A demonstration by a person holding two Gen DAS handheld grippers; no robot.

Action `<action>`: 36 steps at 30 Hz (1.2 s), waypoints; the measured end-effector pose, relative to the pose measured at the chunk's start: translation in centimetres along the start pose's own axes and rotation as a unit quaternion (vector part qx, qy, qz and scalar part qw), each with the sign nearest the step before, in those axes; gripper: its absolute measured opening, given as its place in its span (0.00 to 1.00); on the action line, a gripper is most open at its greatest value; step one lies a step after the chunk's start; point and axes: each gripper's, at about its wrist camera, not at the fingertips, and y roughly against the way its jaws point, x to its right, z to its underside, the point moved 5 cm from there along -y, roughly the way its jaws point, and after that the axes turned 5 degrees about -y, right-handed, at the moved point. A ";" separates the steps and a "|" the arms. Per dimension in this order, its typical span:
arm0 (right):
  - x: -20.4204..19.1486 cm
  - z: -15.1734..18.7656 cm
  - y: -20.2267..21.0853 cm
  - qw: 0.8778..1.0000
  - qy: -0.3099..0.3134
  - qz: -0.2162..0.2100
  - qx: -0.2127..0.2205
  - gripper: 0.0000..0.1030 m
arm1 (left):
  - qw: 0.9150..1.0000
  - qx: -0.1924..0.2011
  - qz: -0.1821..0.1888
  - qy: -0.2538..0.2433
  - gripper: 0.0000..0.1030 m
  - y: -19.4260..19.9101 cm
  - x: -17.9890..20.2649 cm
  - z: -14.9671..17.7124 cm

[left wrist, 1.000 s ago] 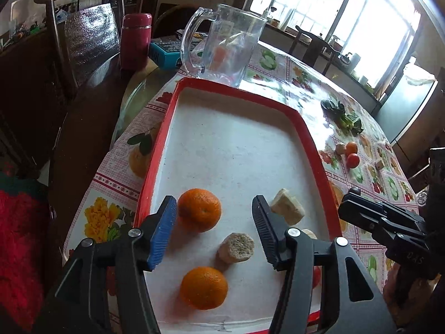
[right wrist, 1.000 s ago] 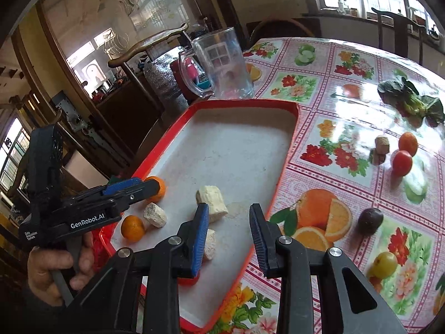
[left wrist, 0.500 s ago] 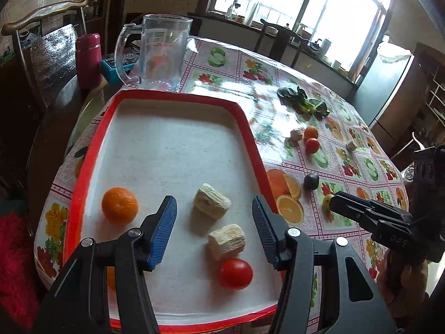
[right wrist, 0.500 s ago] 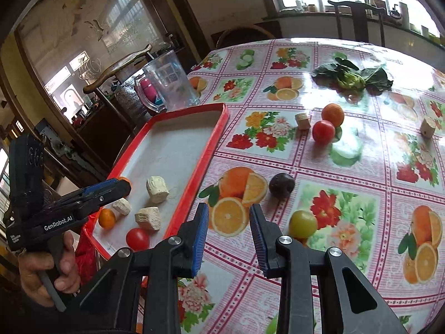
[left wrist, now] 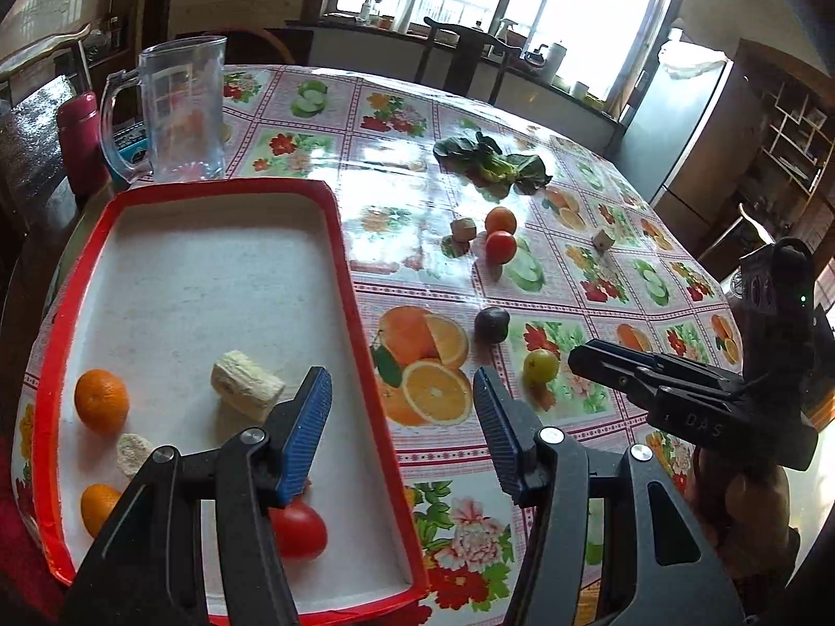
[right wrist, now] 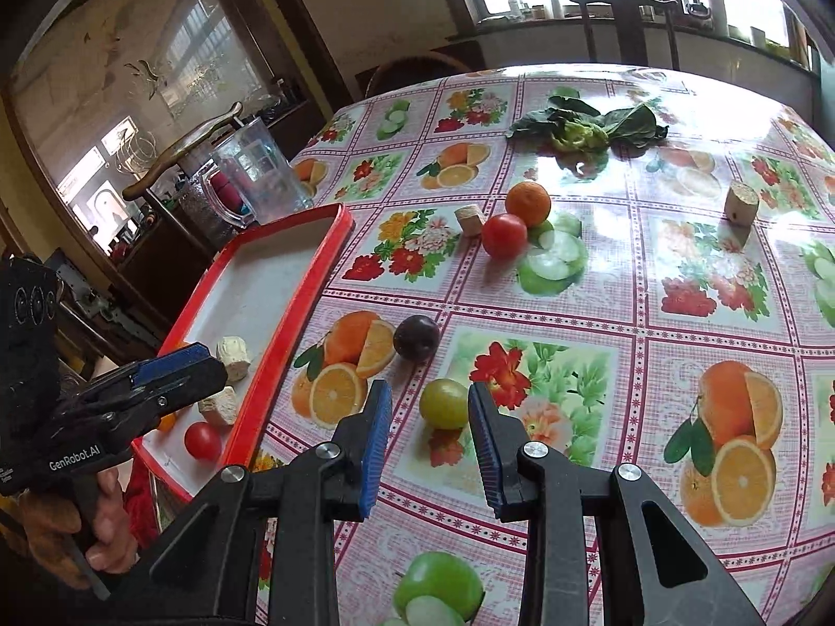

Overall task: Organize fruits
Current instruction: 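Reach the left tool to the dark plum while the right tool reaches the green fruit, then grasp the dark plum with the left tool while the right tool grasps the yellow-green fruit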

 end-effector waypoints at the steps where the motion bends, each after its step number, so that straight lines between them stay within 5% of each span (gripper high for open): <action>1: 0.2 0.1 -0.1 1.000 0.000 0.001 -0.002 0.32 | 1.000 -0.002 0.002 -0.002 0.54 -0.2 0.3 0.0; 16: -0.2 0.7 -2.9 0.999 0.030 0.018 -0.024 0.36 | 1.000 -0.022 0.020 -0.007 0.54 -4.2 2.6 -2.2; 19: 0.2 0.7 -2.8 0.998 0.042 0.032 -0.018 0.25 | 0.999 -0.029 0.021 -0.013 0.54 -5.2 3.1 -2.7; 30: 4.9 0.4 0.2 0.999 -0.018 0.033 0.003 0.23 | 0.995 -0.077 0.009 -0.057 0.53 -10.7 6.4 -2.4; 36: 5.4 0.3 0.9 0.999 -0.034 0.025 0.011 0.23 | 0.994 -0.074 0.004 -0.079 0.23 -10.9 7.3 -2.5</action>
